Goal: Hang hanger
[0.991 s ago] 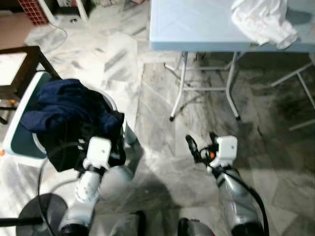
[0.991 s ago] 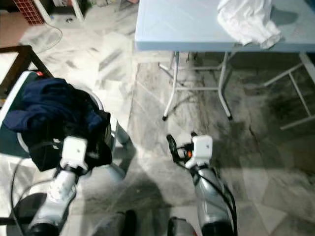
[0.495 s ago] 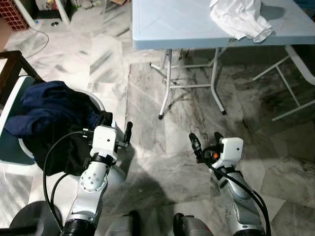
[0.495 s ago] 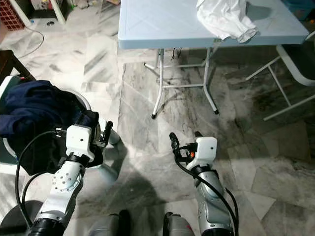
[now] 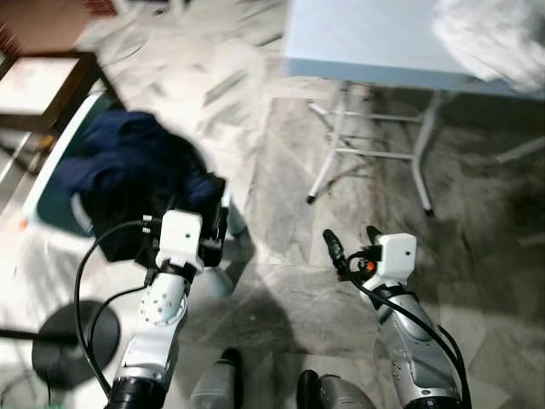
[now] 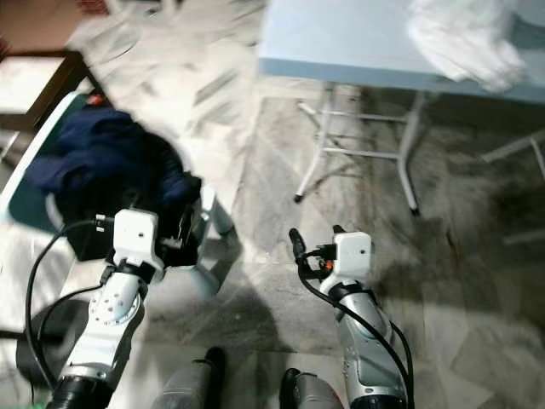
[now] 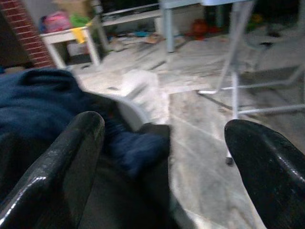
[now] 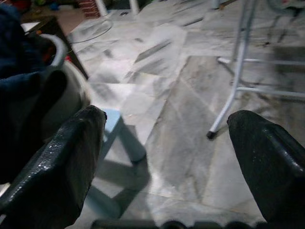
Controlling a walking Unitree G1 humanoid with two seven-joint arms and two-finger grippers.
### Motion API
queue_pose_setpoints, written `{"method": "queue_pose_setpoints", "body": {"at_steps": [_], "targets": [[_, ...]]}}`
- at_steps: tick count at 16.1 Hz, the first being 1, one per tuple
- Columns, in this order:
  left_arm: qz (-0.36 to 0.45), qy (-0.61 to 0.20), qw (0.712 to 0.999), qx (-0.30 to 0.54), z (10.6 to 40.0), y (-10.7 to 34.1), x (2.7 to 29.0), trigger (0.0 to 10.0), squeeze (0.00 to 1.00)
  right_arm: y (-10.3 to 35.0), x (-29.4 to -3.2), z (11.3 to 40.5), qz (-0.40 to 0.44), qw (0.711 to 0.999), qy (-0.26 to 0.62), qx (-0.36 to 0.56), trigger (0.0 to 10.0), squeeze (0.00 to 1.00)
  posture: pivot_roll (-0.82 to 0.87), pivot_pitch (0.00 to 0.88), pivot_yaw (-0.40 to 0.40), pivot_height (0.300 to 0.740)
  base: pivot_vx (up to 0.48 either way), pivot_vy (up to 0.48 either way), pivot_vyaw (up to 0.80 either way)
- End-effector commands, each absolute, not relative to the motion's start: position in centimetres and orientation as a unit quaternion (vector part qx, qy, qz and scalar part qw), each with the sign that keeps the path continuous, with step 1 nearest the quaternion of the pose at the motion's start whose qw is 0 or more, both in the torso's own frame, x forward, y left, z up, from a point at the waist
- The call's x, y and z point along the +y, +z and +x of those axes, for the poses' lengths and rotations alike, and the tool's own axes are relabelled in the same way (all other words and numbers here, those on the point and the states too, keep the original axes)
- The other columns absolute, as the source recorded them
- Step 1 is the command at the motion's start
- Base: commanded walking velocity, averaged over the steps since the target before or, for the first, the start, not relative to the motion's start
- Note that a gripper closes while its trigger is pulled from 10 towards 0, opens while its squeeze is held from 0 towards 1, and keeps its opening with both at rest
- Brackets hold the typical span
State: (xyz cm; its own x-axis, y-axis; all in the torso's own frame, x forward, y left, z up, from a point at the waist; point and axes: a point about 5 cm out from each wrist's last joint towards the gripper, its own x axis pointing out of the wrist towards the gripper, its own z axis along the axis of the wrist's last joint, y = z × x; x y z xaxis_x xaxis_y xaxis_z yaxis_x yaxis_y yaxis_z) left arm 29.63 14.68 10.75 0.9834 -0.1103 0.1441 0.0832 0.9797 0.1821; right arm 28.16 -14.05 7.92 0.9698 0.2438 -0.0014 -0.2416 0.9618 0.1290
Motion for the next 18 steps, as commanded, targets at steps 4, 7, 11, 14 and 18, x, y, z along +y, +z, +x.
{"method": "queue_pose_setpoints", "body": {"at_steps": [4, 7, 11, 14, 18], "targets": [[0.092, -0.041, 0.994, -0.049, 30.1, 10.2, 15.2, 10.0, 0.0, 8.2, -13.4, 27.7, 0.072, 0.989, 0.129, 0.013, 10.0, 0.0, 0.01, 0.267, 0.018, 0.74, 0.0, 0.0, 0.78], [0.091, -0.036, 0.994, -0.043, 30.0, 10.0, 15.1, 10.0, 0.0, 8.3, -13.2, 27.7, 0.072, 0.988, 0.133, 0.014, 10.0, 0.0, 0.02, 0.269, 0.016, 0.74, 0.0, 0.0, 0.15], [0.085, -0.025, 0.995, -0.04, 30.2, 10.1, 15.1, 10.0, 0.0, 8.5, -12.9, 27.8, 0.073, 0.988, 0.137, 0.017, 10.0, 0.0, 0.02, 0.272, 0.017, 0.74, 0.0, 0.0, 0.0], [0.068, -0.022, 0.997, -0.037, 30.5, 10.2, 15.2, 10.0, 0.0, 8.5, -12.8, 27.5, 0.071, 0.988, 0.139, 0.019, 10.0, 0.0, 0.02, 0.281, 0.018, 0.74, 0.0, 0.0, 0.0], [0.057, -0.057, 0.996, -0.04, 30.9, 10.4, 14.4, 10.0, 0.0, 8.5, -12.6, 27.5, 0.075, 0.987, 0.139, 0.02, 10.0, 0.0, 0.01, 0.277, 0.024, 0.74, 0.0, 0.0, 0.0]]}}
